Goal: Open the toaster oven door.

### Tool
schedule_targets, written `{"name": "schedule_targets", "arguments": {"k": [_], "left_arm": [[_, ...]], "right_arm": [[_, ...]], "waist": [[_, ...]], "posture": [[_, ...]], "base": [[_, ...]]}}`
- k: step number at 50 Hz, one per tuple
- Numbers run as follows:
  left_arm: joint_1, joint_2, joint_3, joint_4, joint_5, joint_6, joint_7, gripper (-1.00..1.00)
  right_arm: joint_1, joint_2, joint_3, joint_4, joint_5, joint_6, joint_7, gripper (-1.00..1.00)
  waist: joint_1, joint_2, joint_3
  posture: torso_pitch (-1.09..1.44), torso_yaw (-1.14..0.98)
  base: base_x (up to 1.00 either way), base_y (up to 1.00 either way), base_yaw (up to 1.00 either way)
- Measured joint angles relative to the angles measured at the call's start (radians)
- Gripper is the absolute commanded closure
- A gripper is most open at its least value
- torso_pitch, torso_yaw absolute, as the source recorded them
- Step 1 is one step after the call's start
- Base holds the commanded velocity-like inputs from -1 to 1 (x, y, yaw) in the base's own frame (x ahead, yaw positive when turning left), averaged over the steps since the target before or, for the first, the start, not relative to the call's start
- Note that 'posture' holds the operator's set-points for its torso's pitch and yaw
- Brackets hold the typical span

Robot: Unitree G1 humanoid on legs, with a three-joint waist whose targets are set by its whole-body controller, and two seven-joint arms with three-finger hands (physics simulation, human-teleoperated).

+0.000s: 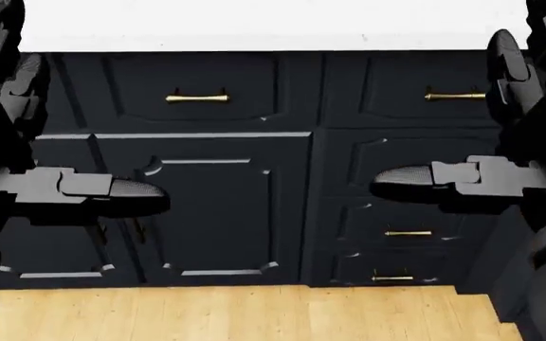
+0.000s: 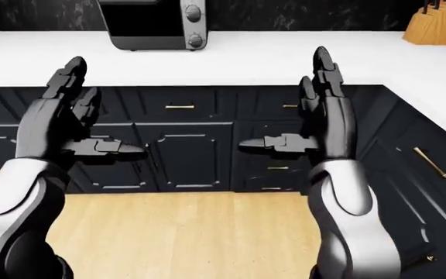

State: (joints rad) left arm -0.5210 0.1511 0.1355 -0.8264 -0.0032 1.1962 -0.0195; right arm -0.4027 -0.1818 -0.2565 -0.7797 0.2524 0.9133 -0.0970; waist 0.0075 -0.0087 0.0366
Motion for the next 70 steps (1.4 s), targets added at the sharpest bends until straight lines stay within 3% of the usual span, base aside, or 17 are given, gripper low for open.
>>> {"name": "schedule_targets", "arguments": {"k": [4, 6, 11, 16, 20, 23, 26, 34, 38, 42, 48, 50, 54, 59, 61, 66, 70], "left_arm": [[0.028, 0.007, 0.020, -0.030, -0.023, -0.003, 0.003, -1.00], [0.010, 0.016, 0.032, -0.035, -0.032, 0.014, 0.006, -1.00], [0.033, 0.012, 0.008, -0.028, -0.062, 0.000, 0.007, -1.00], [0.035, 0.016, 0.017, -0.033, -0.072, -0.010, 0.014, -1.00], [0.059, 0.013, 0.019, -0.026, -0.073, -0.038, 0.021, -1.00], [0.089, 0.008, 0.028, -0.005, -0.067, -0.035, 0.032, -1.00], [0.096, 0.005, 0.023, -0.001, -0.064, -0.049, 0.037, -1.00], [0.090, 0.000, 0.016, -0.016, -0.065, -0.075, 0.043, -1.00], [0.097, -0.016, -0.007, 0.000, -0.082, -0.069, 0.035, -1.00], [0.086, -0.011, 0.005, 0.000, -0.086, -0.049, 0.044, -1.00], [0.072, -0.004, 0.003, -0.011, -0.092, -0.051, 0.048, -1.00], [0.083, -0.003, 0.018, -0.005, -0.088, -0.044, 0.053, -1.00], [0.088, -0.002, 0.021, -0.010, -0.079, -0.034, 0.064, -1.00], [0.085, 0.000, 0.018, -0.030, -0.082, -0.056, 0.062, -1.00], [0.078, 0.001, 0.019, -0.030, -0.085, -0.044, 0.062, -1.00], [0.081, -0.009, -0.003, -0.012, -0.103, -0.012, 0.054, -1.00], [0.071, -0.005, 0.002, -0.038, -0.101, -0.032, 0.055, -1.00]], "right_arm": [[0.041, 0.000, 0.019, -0.014, 0.046, -0.038, -0.015, -1.00], [0.051, 0.002, 0.028, -0.010, 0.056, -0.047, -0.023, -1.00], [0.072, 0.006, 0.023, 0.009, 0.056, -0.056, -0.043, -1.00], [0.073, 0.009, 0.019, -0.003, 0.069, -0.083, -0.053, -1.00], [0.080, 0.017, 0.036, 0.009, 0.068, -0.100, -0.058, -1.00], [0.097, 0.031, 0.066, 0.023, 0.079, -0.085, -0.052, -1.00], [0.105, 0.031, 0.065, 0.028, 0.078, -0.095, -0.046, -1.00], [0.108, 0.034, 0.052, 0.014, 0.082, -0.137, -0.035, -1.00], [0.128, 0.037, 0.026, 0.034, 0.089, -0.135, -0.047, -1.00], [0.121, 0.027, 0.039, 0.042, 0.088, -0.143, -0.052, -1.00], [0.115, 0.037, 0.037, 0.030, 0.092, -0.142, -0.065, -1.00], [0.119, 0.044, 0.057, 0.038, 0.102, -0.135, -0.063, -1.00], [0.127, 0.041, 0.061, 0.035, 0.113, -0.132, -0.057, -1.00], [0.137, 0.036, 0.048, 0.032, 0.104, -0.190, -0.049, -1.00], [0.146, 0.036, 0.056, 0.044, 0.089, -0.201, -0.045, -1.00], [0.171, 0.042, 0.040, 0.085, 0.067, -0.187, -0.043, -1.00], [0.156, 0.042, 0.038, 0.042, 0.071, -0.197, -0.043, -1.00]], "waist": [[0.005, -0.022, 0.029], [0.007, -0.043, 0.031], [-0.002, -0.036, 0.016], [-0.013, 0.011, 0.015], [-0.018, 0.073, 0.006], [0.000, 0.071, 0.026], [0.007, 0.057, 0.009], [0.027, -0.042, -0.008], [0.008, -0.063, 0.027], [0.006, -0.040, 0.041], [0.009, 0.057, -0.002], [0.023, 0.050, 0.007], [0.029, 0.040, -0.021], [0.024, -0.014, 0.009], [0.020, -0.052, 0.003], [-0.014, -0.049, -0.011], [-0.016, -0.012, -0.013]], "posture": [[0.00, 0.00], [0.00, 0.00], [0.00, 0.00], [0.00, 0.00], [0.00, 0.00], [0.00, 0.00], [0.00, 0.00], [0.00, 0.00], [0.00, 0.00], [0.00, 0.00], [0.00, 0.00], [0.00, 0.00], [0.00, 0.00], [0.00, 0.00], [0.00, 0.00], [0.00, 0.00], [0.00, 0.00]], "base": [[0.47, 0.00, 0.00], [0.47, 0.00, 0.00], [0.47, 0.00, 0.00], [0.47, 0.00, 0.00], [0.47, 0.00, 0.00], [0.47, 0.00, 0.00], [0.48, 0.00, 0.00], [0.46, 0.00, 0.00], [0.06, 0.00, 0.00], [0.02, 0.04, 0.00], [0.00, 0.00, 0.41], [0.00, 0.00, 0.48], [0.00, 0.03, 0.35], [0.00, 0.05, 0.00], [0.05, 0.16, 0.00], [0.12, 0.21, 0.00], [0.14, 0.23, 0.00]]}}
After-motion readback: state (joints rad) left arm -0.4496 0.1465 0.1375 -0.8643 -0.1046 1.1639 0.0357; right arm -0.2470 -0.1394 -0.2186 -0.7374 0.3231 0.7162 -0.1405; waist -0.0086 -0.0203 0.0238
